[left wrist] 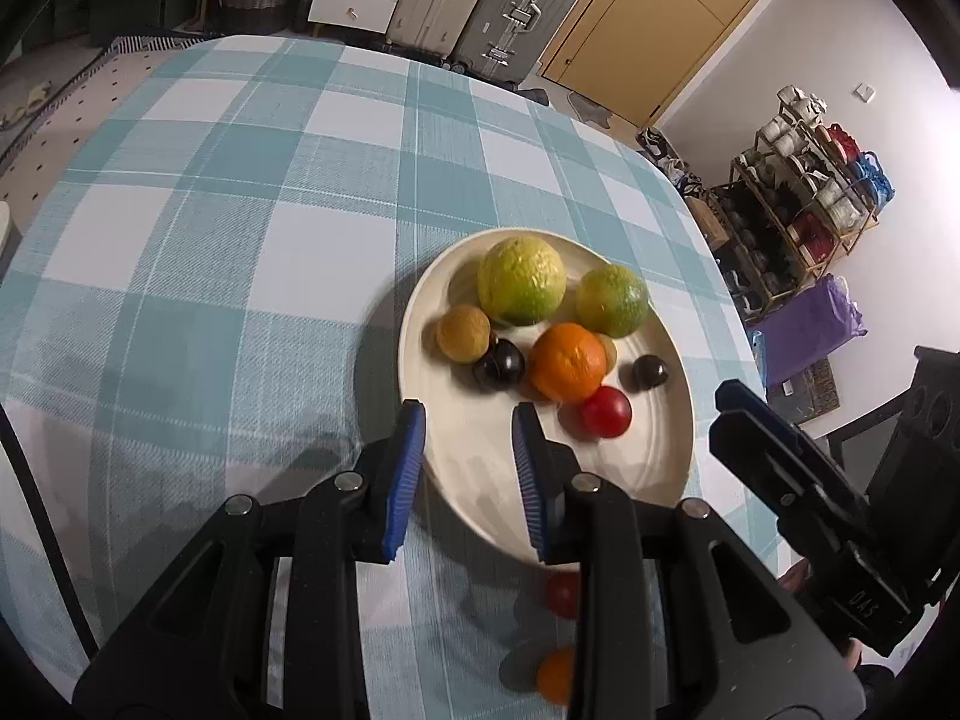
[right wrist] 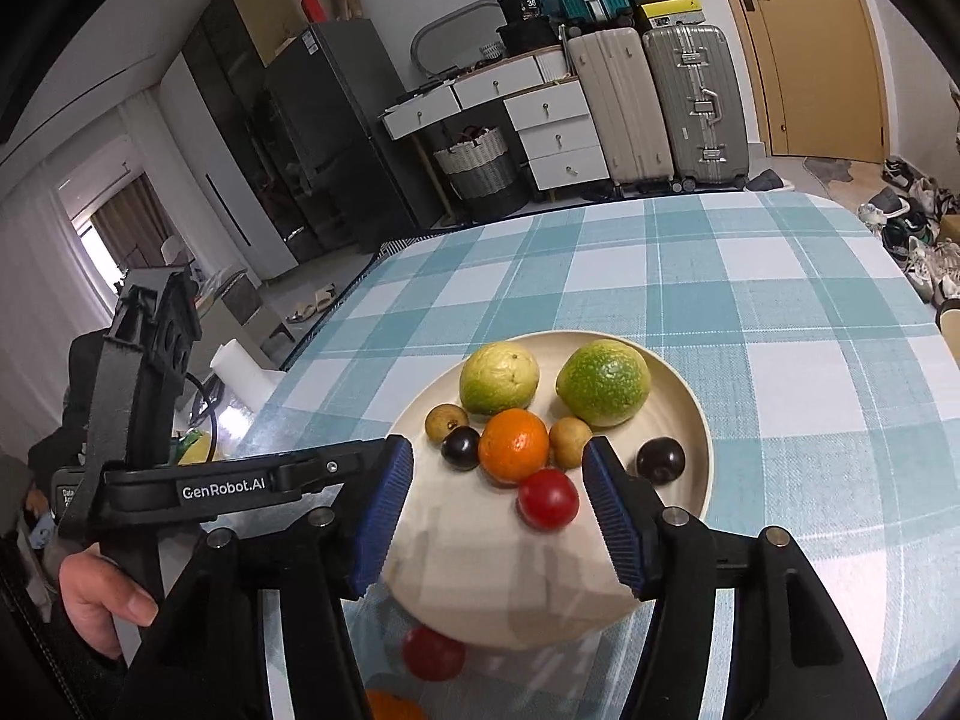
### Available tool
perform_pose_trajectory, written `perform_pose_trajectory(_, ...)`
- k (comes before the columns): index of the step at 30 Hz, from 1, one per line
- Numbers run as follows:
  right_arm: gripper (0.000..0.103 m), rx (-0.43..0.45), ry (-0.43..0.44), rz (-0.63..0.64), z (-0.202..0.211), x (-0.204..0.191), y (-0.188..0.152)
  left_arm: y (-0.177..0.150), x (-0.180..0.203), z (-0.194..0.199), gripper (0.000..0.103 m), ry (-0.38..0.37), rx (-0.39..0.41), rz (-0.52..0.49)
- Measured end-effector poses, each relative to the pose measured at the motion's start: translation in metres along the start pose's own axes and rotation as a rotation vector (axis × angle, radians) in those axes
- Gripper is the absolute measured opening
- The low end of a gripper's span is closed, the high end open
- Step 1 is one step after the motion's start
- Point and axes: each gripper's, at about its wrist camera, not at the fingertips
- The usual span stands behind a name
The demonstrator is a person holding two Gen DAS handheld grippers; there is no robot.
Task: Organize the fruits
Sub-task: 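Carry the orange and brown fruit onto the cream plate and open both grippers, then withdraw both grippers from the plate toward the last fruits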
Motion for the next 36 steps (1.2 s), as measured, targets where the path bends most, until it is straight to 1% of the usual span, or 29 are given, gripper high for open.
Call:
perform_pose_trajectory(4, 0.061, 0.016, 0.008, 0.017, 0.009, -0.007, -0.004, -0.011, 0.007, 0.012, 0.026, 0.027, 0.020, -0.026)
perform_pose_trajectory(7, 0.067, 0.035, 0.012, 0.030, 0.017, -0.011, -0.007, -0.019, 0.013, 0.021, 0.026, 0.047, 0.035, -0.046)
perform_pose_trajectory(10, 0.068, 0.054, 0.014, 0.043, 0.025, -0.016, -0.010, -0.028, 0.020, 0.029, 0.027, 0.080, 0.049, -0.068)
perform_pose_trajectory(12, 0.070, 0.061, 0.013, 0.047, 0.030, -0.019, -0.012, -0.033, 0.022, 0.034, 0.029, 0.081, 0.055, -0.073)
perform_pose_trajectory(13, 0.073, 0.065, 0.012, 0.047, 0.033, -0.020, -0.014, -0.036, 0.023, 0.037, 0.030, 0.081, 0.058, -0.074)
perform_pose_trajectory(14, 0.076, 0.069, 0.012, 0.046, 0.035, -0.021, -0.015, -0.037, 0.024, 0.038, 0.032, 0.085, 0.059, -0.073)
perform_pose_trajectory(16, 0.079, 0.079, 0.005, 0.043, 0.040, -0.022, -0.017, -0.042, 0.025, 0.042, 0.040, 0.099, 0.066, -0.074)
perform_pose_trajectory(17, 0.080, 0.081, 0.003, 0.042, 0.042, -0.022, -0.018, -0.044, 0.026, 0.044, 0.042, 0.103, 0.071, -0.076)
perform_pose_trajectory(20, 0.086, 0.083, -0.008, 0.036, 0.047, -0.023, -0.022, -0.050, 0.029, 0.049, 0.052, 0.114, 0.076, -0.085)
perform_pose_trajectory(22, 0.086, 0.085, -0.009, 0.029, 0.050, -0.022, -0.025, -0.054, 0.030, 0.052, 0.072, 0.133, 0.082, -0.091)
perform_pose_trajectory(24, 0.087, 0.083, -0.012, 0.025, 0.054, -0.022, -0.027, -0.057, 0.032, 0.057, 0.083, 0.152, 0.100, -0.105)
perform_pose_trajectory(26, 0.090, 0.083, -0.018, 0.021, 0.056, -0.022, -0.031, -0.062, 0.034, 0.063, 0.083, 0.163, 0.118, -0.123)
perform_pose_trajectory(30, 0.092, 0.088, -0.028, 0.009, 0.064, -0.020, -0.040, -0.068, 0.036, 0.064, 0.088, 0.180, 0.100, -0.131)
perform_pose_trajectory(34, 0.092, 0.088, -0.048, 0.010, 0.068, -0.020, -0.049, -0.078, 0.038, 0.063, 0.089, 0.181, 0.089, -0.140)
perform_pose_trajectory(36, 0.094, 0.095, -0.054, 0.016, 0.072, -0.021, -0.054, -0.084, 0.039, 0.063, 0.090, 0.181, 0.086, -0.145)
Point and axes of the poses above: each gripper's, at about its wrist camera, not at the fingertips, and z roughly against the way its jaws point, x to its right, y to its top, and after that the axes turned 5 degrees about -x, right-handed
